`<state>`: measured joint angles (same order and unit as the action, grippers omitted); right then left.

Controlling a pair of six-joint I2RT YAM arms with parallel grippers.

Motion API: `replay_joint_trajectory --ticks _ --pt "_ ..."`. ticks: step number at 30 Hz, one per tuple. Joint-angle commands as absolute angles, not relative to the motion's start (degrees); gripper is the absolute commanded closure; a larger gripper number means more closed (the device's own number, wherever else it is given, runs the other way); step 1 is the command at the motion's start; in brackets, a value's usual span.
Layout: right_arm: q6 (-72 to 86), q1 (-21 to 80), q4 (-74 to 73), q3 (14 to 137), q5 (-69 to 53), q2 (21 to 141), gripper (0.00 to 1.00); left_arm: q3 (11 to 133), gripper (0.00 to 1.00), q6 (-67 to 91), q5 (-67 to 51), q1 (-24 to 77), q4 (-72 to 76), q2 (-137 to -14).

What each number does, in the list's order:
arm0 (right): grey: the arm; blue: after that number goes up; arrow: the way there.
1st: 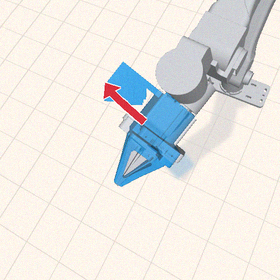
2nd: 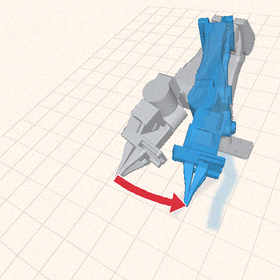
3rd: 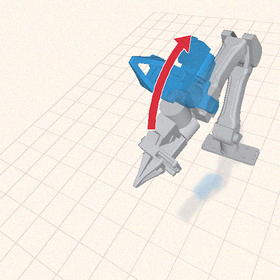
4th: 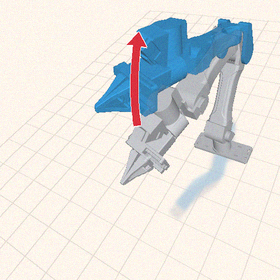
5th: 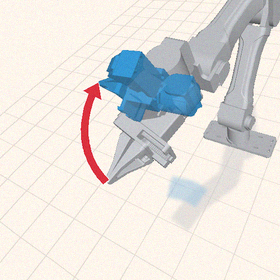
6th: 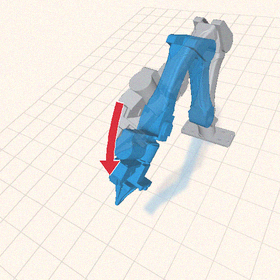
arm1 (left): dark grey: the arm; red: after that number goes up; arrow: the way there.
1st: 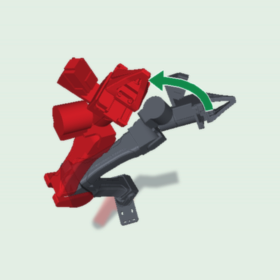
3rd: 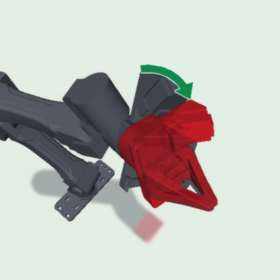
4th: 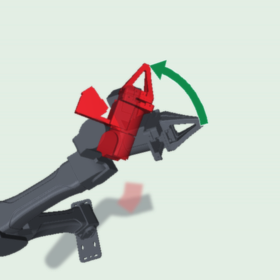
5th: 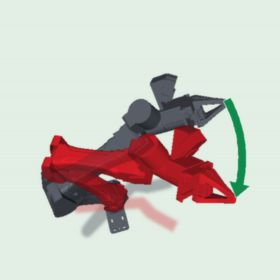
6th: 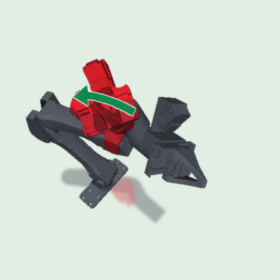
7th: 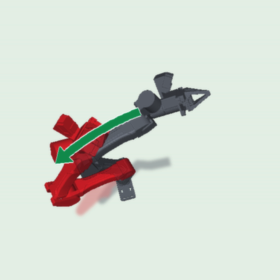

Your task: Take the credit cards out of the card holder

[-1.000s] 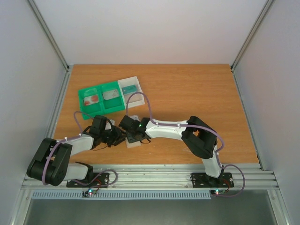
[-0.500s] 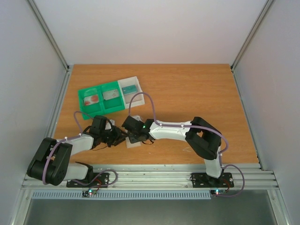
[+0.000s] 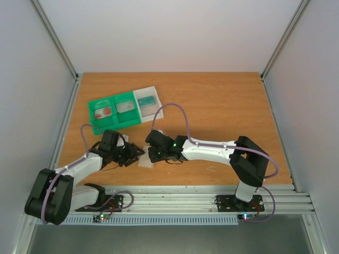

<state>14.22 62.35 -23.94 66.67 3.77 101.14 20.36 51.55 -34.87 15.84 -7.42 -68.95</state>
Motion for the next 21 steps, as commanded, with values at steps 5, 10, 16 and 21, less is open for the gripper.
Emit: replay_joint_trajectory --ticks 5,10,16,21 --pt "17.5 62.3 -12.9 61.5 -1.8 93.7 0.99 22.4 0.37 45.5 -36.1 15.8 -14.8 -60.8" --pt "18.2 62.2 -7.3 58.3 -3.6 90.8 0.99 21.9 0.31 44.2 -37.2 15.8 -15.5 -58.5" --pt "18.9 62.1 -3.8 56.1 -4.0 89.1 0.99 22.3 0.31 42.9 -37.5 15.9 -16.6 -59.1" --pt "19.1 61.6 -2.3 55.2 -4.6 88.7 0.99 22.2 0.31 42.6 -38.1 15.8 -16.4 -59.3"
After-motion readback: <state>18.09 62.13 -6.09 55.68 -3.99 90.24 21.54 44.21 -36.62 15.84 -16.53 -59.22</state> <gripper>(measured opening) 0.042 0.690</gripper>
